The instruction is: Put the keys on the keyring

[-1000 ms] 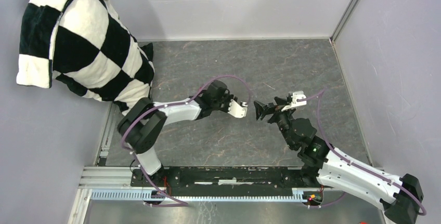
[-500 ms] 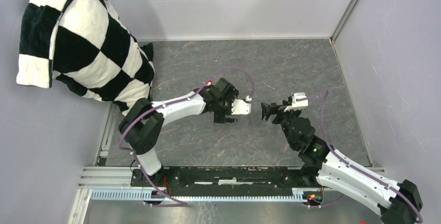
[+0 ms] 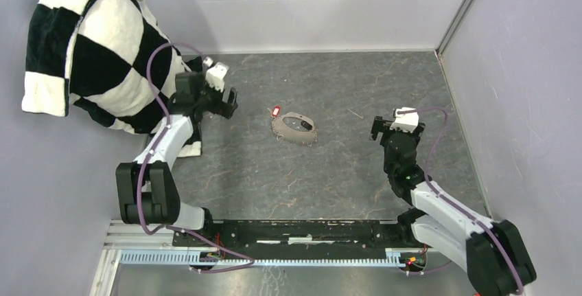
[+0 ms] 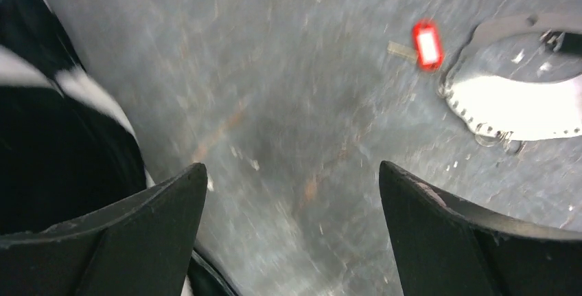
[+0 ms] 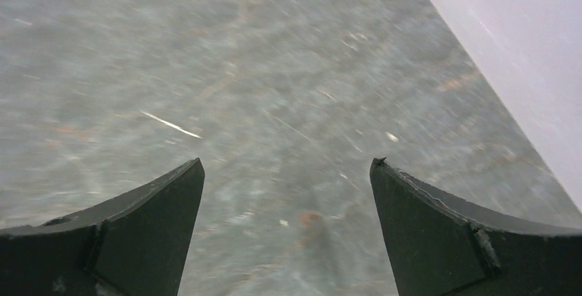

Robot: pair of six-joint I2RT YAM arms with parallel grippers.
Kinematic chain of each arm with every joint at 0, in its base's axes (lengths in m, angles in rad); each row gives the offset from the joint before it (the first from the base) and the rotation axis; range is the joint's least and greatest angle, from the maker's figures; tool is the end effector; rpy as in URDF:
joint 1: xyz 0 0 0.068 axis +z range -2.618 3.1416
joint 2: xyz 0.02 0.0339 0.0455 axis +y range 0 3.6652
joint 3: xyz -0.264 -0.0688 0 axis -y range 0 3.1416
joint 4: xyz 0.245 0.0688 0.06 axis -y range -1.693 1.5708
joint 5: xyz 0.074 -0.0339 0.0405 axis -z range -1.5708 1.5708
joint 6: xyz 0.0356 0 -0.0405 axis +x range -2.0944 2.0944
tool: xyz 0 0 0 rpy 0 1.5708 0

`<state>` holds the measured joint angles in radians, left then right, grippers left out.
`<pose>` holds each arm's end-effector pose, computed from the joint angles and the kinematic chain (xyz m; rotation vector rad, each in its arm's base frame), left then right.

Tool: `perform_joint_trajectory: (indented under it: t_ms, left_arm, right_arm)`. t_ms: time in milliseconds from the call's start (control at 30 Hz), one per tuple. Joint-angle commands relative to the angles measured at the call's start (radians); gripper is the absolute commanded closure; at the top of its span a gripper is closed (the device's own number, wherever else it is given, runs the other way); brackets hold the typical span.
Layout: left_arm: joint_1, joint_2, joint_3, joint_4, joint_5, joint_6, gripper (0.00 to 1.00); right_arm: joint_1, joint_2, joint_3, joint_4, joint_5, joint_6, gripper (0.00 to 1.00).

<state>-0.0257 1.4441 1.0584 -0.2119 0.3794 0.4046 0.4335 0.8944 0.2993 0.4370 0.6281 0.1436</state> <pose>0.3243 -0.0215 0.2786 0.6616 2.0209 -0.1882 0.1837 0.0620 0.2155 0.2126 1.6865 -0.1123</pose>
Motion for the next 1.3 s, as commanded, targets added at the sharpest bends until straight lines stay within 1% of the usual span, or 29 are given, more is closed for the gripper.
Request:
perform_joint_trajectory:
  t_ms: [0, 100, 167, 267, 300, 367, 433, 467, 500, 533, 633, 700, 767, 800, 833, 867, 900, 967, 1067, 1100, 1267]
  left_arm:
    - [0.067, -0.043, -0.242, 0.31, -0.019, -0.224, 0.0]
    - [0.116, -0.066, -0.392, 0.48, -0.031, -0.245, 0.0]
    - [0.139, -0.079, -0.45, 0.557, -0.034, -0.268, 0.0]
    - [0.151, -0.097, -0.572, 0.766, -0.08, -0.3, 0.0]
    - [0.153, -0.096, -0.6, 0.819, -0.087, -0.317, 0.0]
    - [0.153, -0.091, -0.652, 0.908, -0.116, -0.345, 0.0]
    - [0.153, -0.08, -0.694, 0.986, -0.147, -0.381, 0.0]
    - [0.154, -0.072, -0.719, 1.035, -0.153, -0.399, 0.0]
    - [0.154, -0.065, -0.745, 1.091, -0.156, -0.401, 0.0]
    - [0.152, -0.058, -0.768, 1.152, -0.154, -0.434, 0.0]
    - [0.152, -0.073, -0.812, 1.246, -0.159, -0.462, 0.0]
    - [0.151, -0.064, -0.902, 1.409, -0.145, -0.468, 0.0]
    - [0.147, 0.01, -0.988, 1.653, -0.105, -0.45, 0.0]
    - [0.143, 0.071, -1.017, 1.776, -0.09, -0.45, 0.0]
    - [0.133, 0.128, -1.043, 1.899, -0.087, -0.452, 0.0]
    - [0.12, 0.157, -1.053, 1.941, -0.1, -0.441, 0.0]
    - [0.101, 0.152, -1.05, 1.923, -0.118, -0.424, 0.0]
    - [0.08, 0.116, -1.014, 1.817, -0.132, -0.411, 0.0]
    - [0.078, 0.097, -0.883, 1.541, -0.134, -0.384, 0.0]
    - [0.077, 0.101, -0.842, 1.444, -0.128, -0.378, 0.0]
    - [0.073, 0.104, -0.847, 1.468, -0.136, -0.383, 0.0]
  right_arm:
    - [-0.096, 0.114, -0.07, 0.225, 0.089, -0.097, 0.02]
    - [-0.128, 0.201, -0.129, 0.371, 0.086, -0.165, 0.02]
    - [-0.145, 0.251, -0.16, 0.464, 0.091, -0.222, 0.02]
    - [-0.19, 0.306, -0.184, 0.557, 0.07, -0.297, 0.02]
    - [-0.213, 0.317, -0.198, 0.598, 0.025, -0.304, 0.02]
    - [-0.244, 0.322, -0.173, 0.537, 0.005, -0.281, 0.02]
    - [-0.261, 0.315, -0.188, 0.541, -0.033, -0.275, 0.02]
    - [-0.264, 0.31, -0.209, 0.565, -0.051, -0.279, 0.02]
    - [-0.263, 0.307, -0.241, 0.612, -0.056, -0.281, 0.02]
    - [-0.264, 0.307, -0.28, 0.671, -0.068, -0.285, 0.02]
    - [-0.264, 0.335, -0.355, 0.776, -0.077, -0.279, 0.02]
    - [-0.264, 0.357, -0.377, 0.845, -0.092, -0.291, 0.02]
    - [-0.264, 0.382, -0.396, 0.908, -0.128, -0.309, 0.02]
    - [-0.264, 0.404, -0.413, 0.955, -0.162, -0.322, 0.02]
    - [-0.264, 0.446, -0.434, 1.027, -0.214, -0.34, 0.02]
    - [-0.262, 0.495, -0.456, 1.156, -0.264, -0.381, 0.02]
    - [-0.244, 0.511, -0.466, 1.192, -0.266, -0.407, 0.02]
    - [-0.246, 0.471, -0.401, 0.994, -0.24, -0.371, 0.02]
    - [-0.324, 0.478, -0.36, 0.91, -0.337, -0.32, 0.02]
    - [-0.327, 0.48, -0.361, 0.922, -0.336, -0.322, 0.02]
    - [-0.326, 0.477, -0.371, 0.94, -0.333, -0.323, 0.02]
